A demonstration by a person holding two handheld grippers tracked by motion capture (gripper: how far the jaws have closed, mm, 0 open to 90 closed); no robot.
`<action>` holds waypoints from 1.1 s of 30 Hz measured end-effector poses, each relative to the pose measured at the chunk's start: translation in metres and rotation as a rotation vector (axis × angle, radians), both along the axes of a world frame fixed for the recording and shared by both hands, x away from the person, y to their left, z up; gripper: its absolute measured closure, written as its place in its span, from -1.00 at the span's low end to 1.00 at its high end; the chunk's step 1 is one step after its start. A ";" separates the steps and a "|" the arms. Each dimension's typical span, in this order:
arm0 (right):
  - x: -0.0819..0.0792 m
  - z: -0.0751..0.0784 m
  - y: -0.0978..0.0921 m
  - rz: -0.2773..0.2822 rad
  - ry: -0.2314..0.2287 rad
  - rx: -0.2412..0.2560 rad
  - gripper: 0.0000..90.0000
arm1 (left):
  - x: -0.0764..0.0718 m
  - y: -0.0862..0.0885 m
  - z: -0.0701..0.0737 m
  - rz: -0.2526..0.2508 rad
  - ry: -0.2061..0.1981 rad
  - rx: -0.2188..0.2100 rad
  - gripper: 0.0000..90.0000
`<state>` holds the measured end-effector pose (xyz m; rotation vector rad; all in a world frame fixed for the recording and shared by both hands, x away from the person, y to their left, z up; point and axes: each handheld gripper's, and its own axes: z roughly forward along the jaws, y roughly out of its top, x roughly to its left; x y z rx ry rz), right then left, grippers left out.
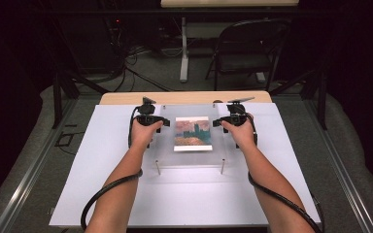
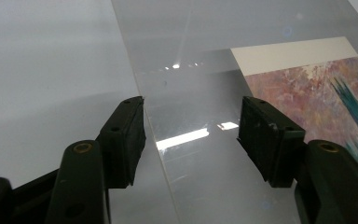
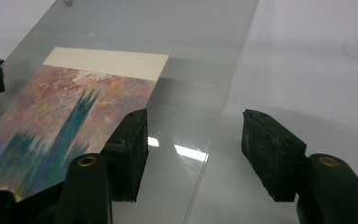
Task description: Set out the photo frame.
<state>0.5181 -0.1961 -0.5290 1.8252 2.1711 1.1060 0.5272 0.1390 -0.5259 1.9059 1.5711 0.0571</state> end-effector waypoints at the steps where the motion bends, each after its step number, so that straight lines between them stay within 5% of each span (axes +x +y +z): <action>1: 0.001 -0.001 0.001 0.000 0.000 0.006 -0.09 | 0.000 0.000 0.000 -0.001 0.002 -0.004 -0.11; 12: 0.010 -0.004 0.007 0.024 -0.004 0.025 -0.13 | 0.008 0.001 -0.004 -0.003 0.039 -0.031 -0.23; 19: 0.012 -0.007 0.003 0.013 0.038 0.085 -0.13 | 0.008 -0.001 -0.005 0.007 0.037 -0.044 -0.27; 33: 0.017 -0.010 0.004 0.014 0.081 0.123 -0.16 | 0.012 0.001 -0.007 0.008 0.067 -0.075 -0.28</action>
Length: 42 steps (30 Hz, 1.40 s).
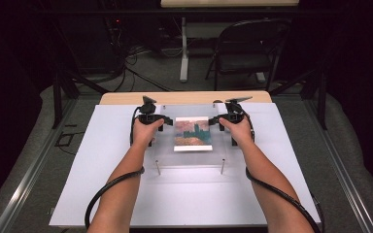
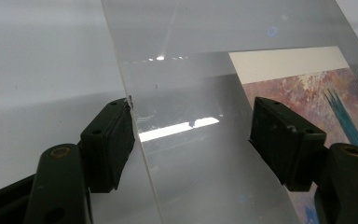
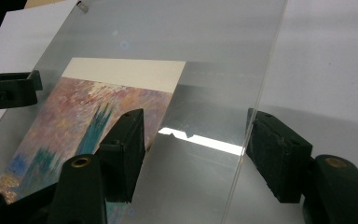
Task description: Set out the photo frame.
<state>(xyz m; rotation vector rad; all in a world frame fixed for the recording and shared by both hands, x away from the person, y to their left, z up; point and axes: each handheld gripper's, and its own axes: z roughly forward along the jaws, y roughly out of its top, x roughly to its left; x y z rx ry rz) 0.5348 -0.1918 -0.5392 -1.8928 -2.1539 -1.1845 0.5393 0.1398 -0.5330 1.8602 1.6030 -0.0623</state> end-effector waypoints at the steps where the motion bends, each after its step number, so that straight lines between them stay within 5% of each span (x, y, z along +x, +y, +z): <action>1: 0.000 0.000 0.000 -0.005 0.004 0.004 -0.15 | 0.000 0.001 0.000 0.001 0.004 -0.006 -0.26; 6: 0.001 0.001 -0.004 -0.009 0.029 0.019 -0.04 | 0.000 0.004 0.000 0.027 0.011 -0.025 -0.15; 17: -0.001 0.010 -0.005 0.002 0.029 0.000 -0.03 | -0.001 0.002 0.012 0.000 0.007 0.010 -0.14; 42: -0.032 0.054 -0.004 0.052 -0.127 -0.059 0.01 | -0.026 0.006 0.061 -0.051 -0.087 0.037 0.05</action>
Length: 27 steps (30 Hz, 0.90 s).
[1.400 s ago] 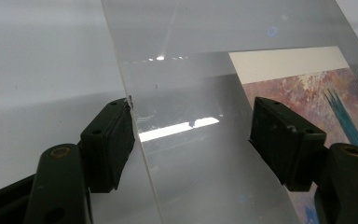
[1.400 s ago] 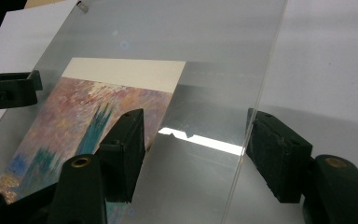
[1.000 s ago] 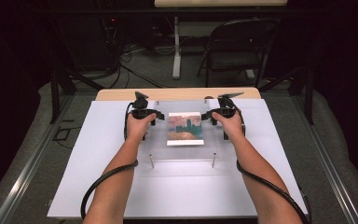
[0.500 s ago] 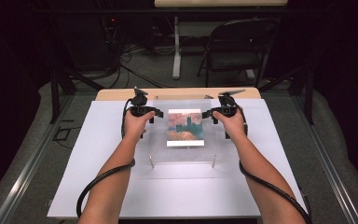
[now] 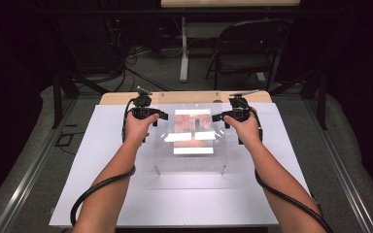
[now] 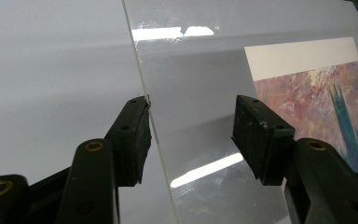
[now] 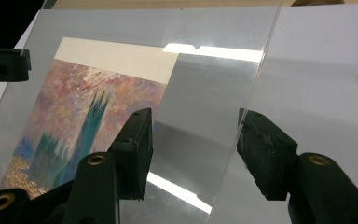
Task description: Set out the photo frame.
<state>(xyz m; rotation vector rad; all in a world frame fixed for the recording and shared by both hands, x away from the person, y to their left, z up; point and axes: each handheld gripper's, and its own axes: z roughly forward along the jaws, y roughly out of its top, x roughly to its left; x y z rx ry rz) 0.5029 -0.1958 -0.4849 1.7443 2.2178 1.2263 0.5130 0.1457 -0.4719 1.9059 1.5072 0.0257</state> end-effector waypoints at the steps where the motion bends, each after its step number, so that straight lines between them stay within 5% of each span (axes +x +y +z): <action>1: -0.002 0.003 0.000 0.007 -0.003 -0.008 0.01 | -0.002 0.001 0.003 -0.004 -0.011 -0.003 0.07; 14: -0.037 0.040 0.002 0.055 -0.104 -0.096 0.10 | -0.036 0.010 0.034 -0.032 -0.102 -0.017 0.28; 27: -0.079 0.066 -0.002 0.084 -0.218 -0.111 0.29 | -0.077 0.020 0.061 -0.073 -0.185 -0.030 0.48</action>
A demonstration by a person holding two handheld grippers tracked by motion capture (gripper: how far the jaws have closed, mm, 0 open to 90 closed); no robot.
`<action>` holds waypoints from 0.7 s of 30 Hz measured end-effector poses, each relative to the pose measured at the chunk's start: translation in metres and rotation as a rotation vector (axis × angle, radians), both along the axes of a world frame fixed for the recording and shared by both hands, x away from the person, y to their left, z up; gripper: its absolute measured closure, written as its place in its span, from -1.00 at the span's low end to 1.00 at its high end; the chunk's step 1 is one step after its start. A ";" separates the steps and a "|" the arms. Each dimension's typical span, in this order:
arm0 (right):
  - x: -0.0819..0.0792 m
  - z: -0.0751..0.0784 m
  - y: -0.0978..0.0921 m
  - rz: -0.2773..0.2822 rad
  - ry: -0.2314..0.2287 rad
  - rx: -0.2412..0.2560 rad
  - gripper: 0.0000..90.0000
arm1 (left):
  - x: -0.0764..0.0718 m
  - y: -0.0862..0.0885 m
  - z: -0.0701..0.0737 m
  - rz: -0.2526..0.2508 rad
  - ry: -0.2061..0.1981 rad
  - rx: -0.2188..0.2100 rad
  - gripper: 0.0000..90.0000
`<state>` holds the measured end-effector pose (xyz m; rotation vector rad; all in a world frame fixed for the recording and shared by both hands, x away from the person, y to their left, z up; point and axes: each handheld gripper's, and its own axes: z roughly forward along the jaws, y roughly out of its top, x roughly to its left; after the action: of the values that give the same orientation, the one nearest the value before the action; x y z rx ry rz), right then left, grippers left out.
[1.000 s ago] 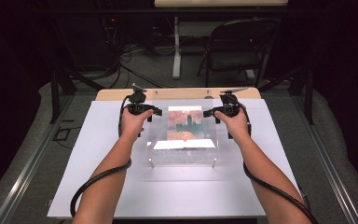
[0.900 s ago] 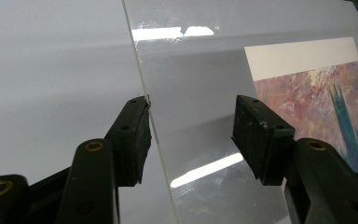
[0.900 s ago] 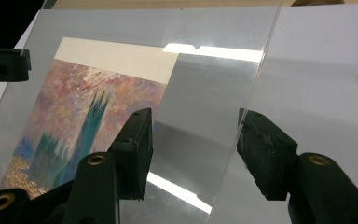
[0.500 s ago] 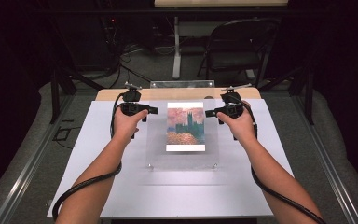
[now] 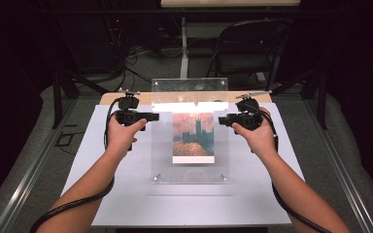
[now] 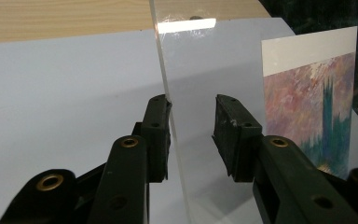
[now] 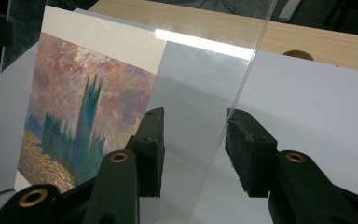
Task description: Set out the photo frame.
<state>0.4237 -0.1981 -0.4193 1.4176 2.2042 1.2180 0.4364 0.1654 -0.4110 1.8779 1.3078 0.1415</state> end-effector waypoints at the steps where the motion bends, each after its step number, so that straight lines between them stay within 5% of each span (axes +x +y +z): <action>1: -0.003 0.002 0.000 0.003 -0.007 -0.003 0.31 | -0.004 0.000 0.002 -0.005 -0.009 0.004 0.49; 14: -0.046 0.016 -0.009 0.047 -0.066 0.013 0.50 | -0.047 0.008 0.015 -0.048 -0.085 -0.023 0.64; 21: -0.069 0.021 -0.012 0.057 -0.086 0.029 0.58 | -0.072 0.009 0.020 -0.074 -0.144 0.011 0.64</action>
<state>0.3549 -0.2103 -0.3986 1.2961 2.1909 1.3096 0.3642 0.1748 -0.3906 1.8862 1.1410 0.2416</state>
